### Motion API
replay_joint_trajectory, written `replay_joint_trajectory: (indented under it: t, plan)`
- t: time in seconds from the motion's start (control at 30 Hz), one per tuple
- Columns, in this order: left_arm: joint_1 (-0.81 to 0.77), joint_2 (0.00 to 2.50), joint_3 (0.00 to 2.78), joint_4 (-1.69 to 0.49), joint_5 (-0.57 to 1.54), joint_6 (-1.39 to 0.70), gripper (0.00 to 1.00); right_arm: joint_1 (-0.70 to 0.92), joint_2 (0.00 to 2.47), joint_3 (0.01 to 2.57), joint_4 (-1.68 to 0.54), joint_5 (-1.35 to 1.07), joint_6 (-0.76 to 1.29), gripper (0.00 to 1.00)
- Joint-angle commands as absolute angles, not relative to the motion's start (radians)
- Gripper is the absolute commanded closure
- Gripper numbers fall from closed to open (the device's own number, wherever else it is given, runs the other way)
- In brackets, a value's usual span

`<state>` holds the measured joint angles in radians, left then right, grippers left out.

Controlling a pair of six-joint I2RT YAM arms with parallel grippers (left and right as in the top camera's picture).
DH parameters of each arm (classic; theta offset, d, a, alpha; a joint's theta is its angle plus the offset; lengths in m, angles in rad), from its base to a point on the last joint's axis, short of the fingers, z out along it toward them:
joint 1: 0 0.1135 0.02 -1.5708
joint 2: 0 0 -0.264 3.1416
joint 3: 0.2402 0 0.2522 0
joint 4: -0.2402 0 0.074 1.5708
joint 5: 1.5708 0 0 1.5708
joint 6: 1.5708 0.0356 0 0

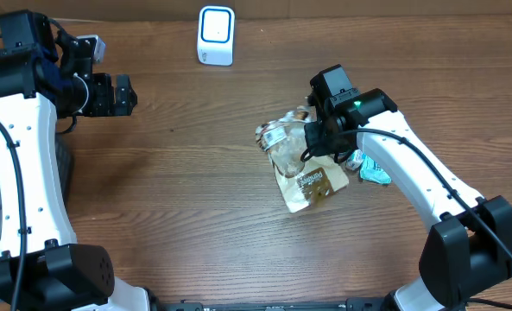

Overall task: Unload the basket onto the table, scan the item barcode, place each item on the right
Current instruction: 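Carry the pouch right and lower it beside the jar, then release the pouch and raise the right gripper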

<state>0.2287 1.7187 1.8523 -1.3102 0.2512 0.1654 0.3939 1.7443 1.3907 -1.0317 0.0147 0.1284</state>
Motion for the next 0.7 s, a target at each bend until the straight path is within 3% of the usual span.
replay_joint_trajectory:
  t: [0.0,0.13,0.3,0.33,0.37,0.5,0.67]
  plan:
    - [0.222,1.707,1.868,-1.308,0.259,0.187,0.0,0.389,1.731,1.382,-1.023,0.06,0.134,0.48]
    - [0.222,1.707,1.868,-1.308,0.259,0.187,0.0,0.389,1.714,1.491,-1.096,0.059,0.135,0.32]
    - [0.222,1.707,1.868,-1.308,0.259,0.187,0.0,0.392,1.659,1.713,-1.256,0.059,0.168,0.24]
    - [0.222,1.707,1.868,-1.308,0.259,0.187,0.0,0.391,1.634,1.822,-1.342,0.057,0.196,0.08]
    - [0.222,1.707,1.868,-1.308,0.259,0.187,0.0,0.391,1.623,1.872,-1.383,0.055,0.204,0.0]
    - [0.222,1.707,1.868,-1.308,0.259,0.187,0.0,0.391,1.571,2.112,-1.597,0.014,0.213,0.0]
    - [0.222,1.707,1.868,-1.308,0.259,0.187,0.01,0.391,1.507,2.193,-1.652,-0.046,0.213,0.0]
